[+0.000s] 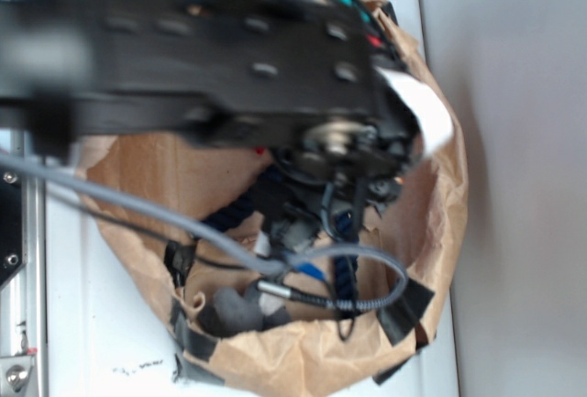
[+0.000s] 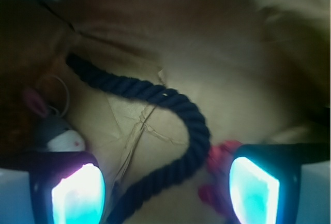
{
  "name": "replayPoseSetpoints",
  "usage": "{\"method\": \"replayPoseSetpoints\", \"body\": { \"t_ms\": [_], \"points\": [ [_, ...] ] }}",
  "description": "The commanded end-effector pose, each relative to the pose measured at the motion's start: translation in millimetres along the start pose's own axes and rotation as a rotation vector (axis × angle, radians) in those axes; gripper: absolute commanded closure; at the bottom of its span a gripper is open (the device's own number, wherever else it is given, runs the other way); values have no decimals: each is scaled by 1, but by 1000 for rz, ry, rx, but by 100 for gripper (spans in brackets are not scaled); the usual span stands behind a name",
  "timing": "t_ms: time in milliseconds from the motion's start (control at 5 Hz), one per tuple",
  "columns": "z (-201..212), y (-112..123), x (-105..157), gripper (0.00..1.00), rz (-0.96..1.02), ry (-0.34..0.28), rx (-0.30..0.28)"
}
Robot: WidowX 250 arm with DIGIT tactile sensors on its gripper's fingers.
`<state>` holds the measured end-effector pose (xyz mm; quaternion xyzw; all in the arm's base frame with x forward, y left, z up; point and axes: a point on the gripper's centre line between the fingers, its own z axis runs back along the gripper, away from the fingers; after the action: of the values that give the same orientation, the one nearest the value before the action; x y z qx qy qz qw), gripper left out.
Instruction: Grab the blue rope.
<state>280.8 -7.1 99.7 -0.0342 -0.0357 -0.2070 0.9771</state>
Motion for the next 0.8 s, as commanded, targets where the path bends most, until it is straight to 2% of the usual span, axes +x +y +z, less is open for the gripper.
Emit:
{"method": "replayPoseSetpoints", "body": {
  "t_ms": [0, 200, 400, 600],
  "points": [
    [-8, -6, 42, 0, -142, -133, 4],
    [-33, -24, 39, 0, -212, -156, 33],
    [-56, -39, 32, 0, -255, -106, 2],
    [-70, -41, 31, 0, -247, -79, 25]
  ]
}}
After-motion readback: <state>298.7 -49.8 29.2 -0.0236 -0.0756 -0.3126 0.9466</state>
